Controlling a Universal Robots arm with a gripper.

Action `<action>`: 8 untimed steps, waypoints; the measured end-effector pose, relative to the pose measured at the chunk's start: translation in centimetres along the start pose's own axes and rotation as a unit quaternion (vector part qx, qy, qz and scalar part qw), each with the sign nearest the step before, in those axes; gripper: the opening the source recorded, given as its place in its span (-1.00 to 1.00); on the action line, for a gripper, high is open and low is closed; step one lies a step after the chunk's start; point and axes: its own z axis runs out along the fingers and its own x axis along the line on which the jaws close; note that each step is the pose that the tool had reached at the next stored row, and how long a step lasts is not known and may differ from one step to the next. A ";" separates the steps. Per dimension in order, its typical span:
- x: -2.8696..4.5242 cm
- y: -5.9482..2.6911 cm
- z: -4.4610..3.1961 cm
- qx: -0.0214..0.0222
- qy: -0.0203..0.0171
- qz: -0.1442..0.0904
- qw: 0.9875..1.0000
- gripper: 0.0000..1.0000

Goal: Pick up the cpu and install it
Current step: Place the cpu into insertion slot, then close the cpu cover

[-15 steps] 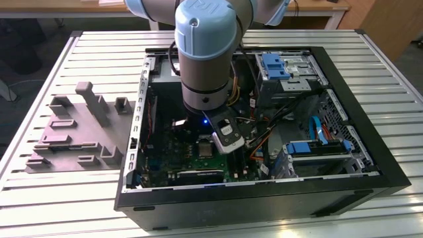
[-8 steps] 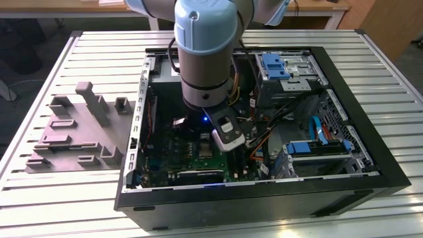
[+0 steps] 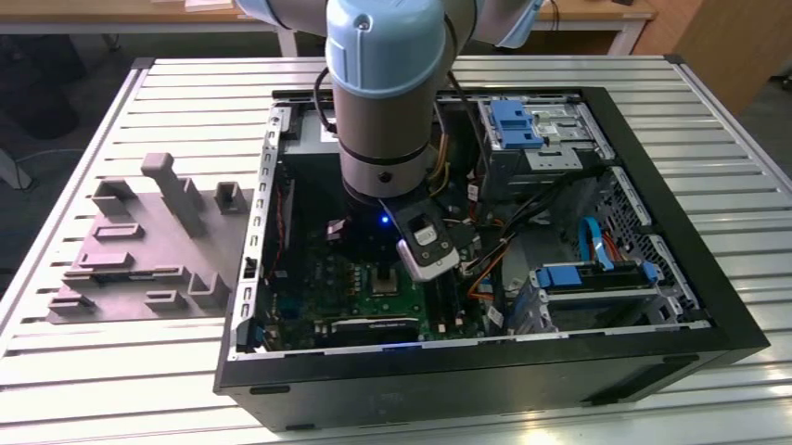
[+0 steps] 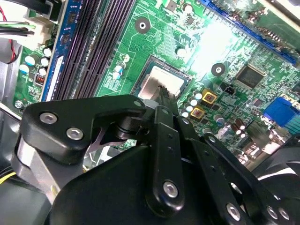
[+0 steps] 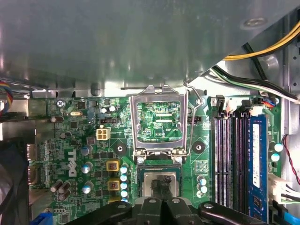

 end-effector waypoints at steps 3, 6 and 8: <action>0.00 0.00 0.00 0.000 0.000 0.000 1.000 -0.79; 0.00 0.00 -0.14 0.000 0.000 0.000 1.000 -0.79; 0.00 0.00 -0.15 0.000 0.000 0.000 1.000 -0.79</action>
